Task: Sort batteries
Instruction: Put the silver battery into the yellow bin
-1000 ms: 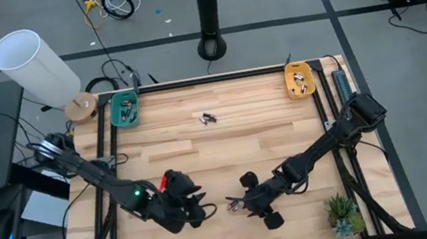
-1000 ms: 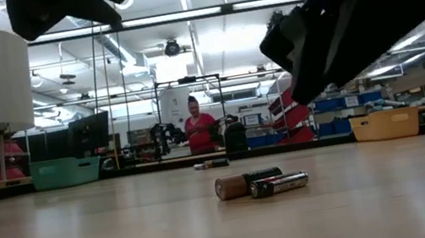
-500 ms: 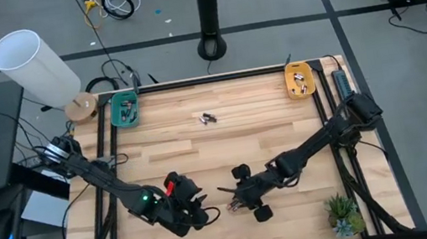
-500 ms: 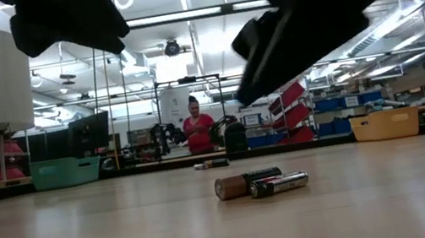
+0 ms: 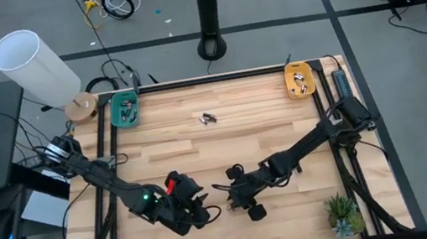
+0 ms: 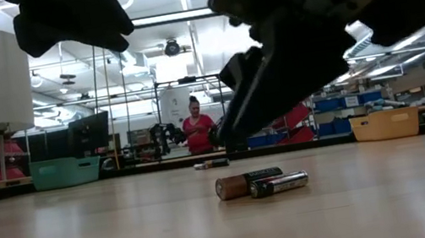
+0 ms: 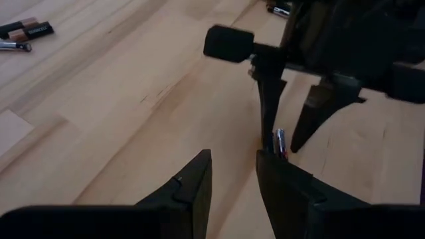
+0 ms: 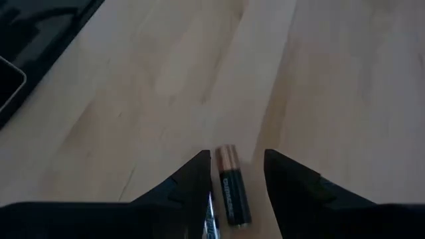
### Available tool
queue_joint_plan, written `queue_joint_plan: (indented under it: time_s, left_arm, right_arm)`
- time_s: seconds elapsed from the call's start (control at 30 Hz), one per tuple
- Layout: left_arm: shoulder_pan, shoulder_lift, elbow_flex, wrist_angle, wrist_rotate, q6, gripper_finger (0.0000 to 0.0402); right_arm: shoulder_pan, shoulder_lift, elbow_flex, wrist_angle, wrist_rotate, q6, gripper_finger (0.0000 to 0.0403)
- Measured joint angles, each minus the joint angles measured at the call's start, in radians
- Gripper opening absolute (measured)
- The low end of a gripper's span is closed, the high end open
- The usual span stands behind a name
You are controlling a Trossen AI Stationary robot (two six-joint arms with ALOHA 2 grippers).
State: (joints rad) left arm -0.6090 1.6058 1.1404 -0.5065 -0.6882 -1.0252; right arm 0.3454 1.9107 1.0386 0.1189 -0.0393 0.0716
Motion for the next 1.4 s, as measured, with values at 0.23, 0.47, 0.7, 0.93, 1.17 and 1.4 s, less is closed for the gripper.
queue_joint_plan:
  time_s: [0.23,0.47,0.7,0.93,1.17,1.4]
  left_arm:
    - [0.0,0.0,0.0,-0.009,0.0,0.0,0.0131]
    - [0.0,0.0,0.0,-0.009,0.0,0.0,0.0131]
    - [0.0,0.0,0.0,-0.019,0.006,0.001,0.0131]
    - [-0.003,0.0,0.0,-0.022,0.019,0.0,0.0131]
    - [0.0,0.0,0.0,-0.022,0.011,0.024,0.0131]
    - [0.0,0.0,0.0,-0.022,0.011,0.026,0.0131]
  right_arm:
    - [0.002,0.019,0.001,0.003,0.014,0.009,0.0149]
    - [0.0,0.019,0.001,-0.023,0.035,-0.015,0.0149]
    - [0.01,0.009,0.001,-0.037,0.017,0.011,0.0149]
    - [0.114,-0.007,0.002,-0.054,0.088,0.033,0.0149]
    - [0.141,0.001,0.001,-0.079,0.158,0.058,0.0149]
    - [0.097,0.001,-0.003,-0.078,0.158,0.015,0.0149]
